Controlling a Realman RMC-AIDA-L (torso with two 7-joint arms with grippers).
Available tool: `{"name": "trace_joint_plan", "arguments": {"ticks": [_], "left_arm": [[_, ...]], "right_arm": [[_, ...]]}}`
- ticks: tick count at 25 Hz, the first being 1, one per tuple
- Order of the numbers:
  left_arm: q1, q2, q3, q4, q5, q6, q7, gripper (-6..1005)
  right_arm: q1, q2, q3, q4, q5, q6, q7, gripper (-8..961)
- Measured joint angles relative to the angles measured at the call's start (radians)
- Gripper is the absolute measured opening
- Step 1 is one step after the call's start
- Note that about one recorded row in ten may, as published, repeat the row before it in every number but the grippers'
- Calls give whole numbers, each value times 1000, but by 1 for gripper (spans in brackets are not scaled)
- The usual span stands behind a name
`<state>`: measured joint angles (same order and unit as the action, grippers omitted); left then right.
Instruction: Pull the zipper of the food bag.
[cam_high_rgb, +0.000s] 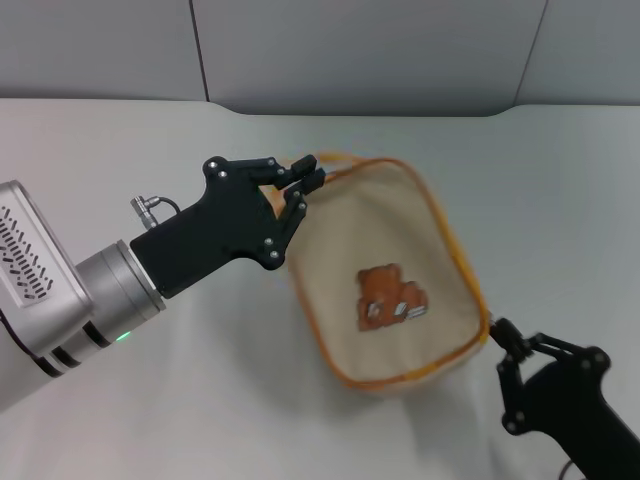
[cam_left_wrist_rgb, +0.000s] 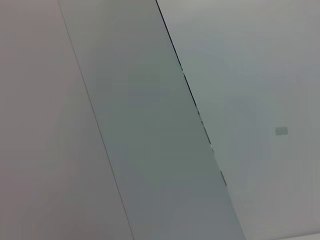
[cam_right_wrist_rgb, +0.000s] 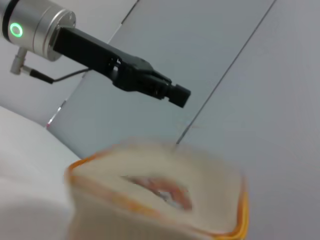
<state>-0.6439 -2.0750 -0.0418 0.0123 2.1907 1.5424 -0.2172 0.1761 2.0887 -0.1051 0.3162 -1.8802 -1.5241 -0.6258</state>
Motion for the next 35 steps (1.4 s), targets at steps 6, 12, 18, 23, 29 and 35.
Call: {"name": "trace_joint_plan", "arguments": {"ticks": [6,12,18,23,29,35], "left_arm": [[3,1,0,0,1,2,-2,26],[77,3,-8,-3,-6,48,-16,-1],[141,6,-6,54,1,122,-148,9],[168,9,98,177,47,174,-350,17],[196,17,281,300,64,314,-465,222],[208,18,354,348,66,333,-517,393]], "right_arm": [[-7,1,10,-19,5,-88,13,86],[23,-10,33,-31,8,-185,196,119],[98,-16,48,-194,-7,-160,657,303],[198,-13,-66,-526,-114,-250,1296,510],[269,-28,-317,-719,-202,-367,1562,713],[295,-33,-476,-742,-212,-387,1587,821]]}}
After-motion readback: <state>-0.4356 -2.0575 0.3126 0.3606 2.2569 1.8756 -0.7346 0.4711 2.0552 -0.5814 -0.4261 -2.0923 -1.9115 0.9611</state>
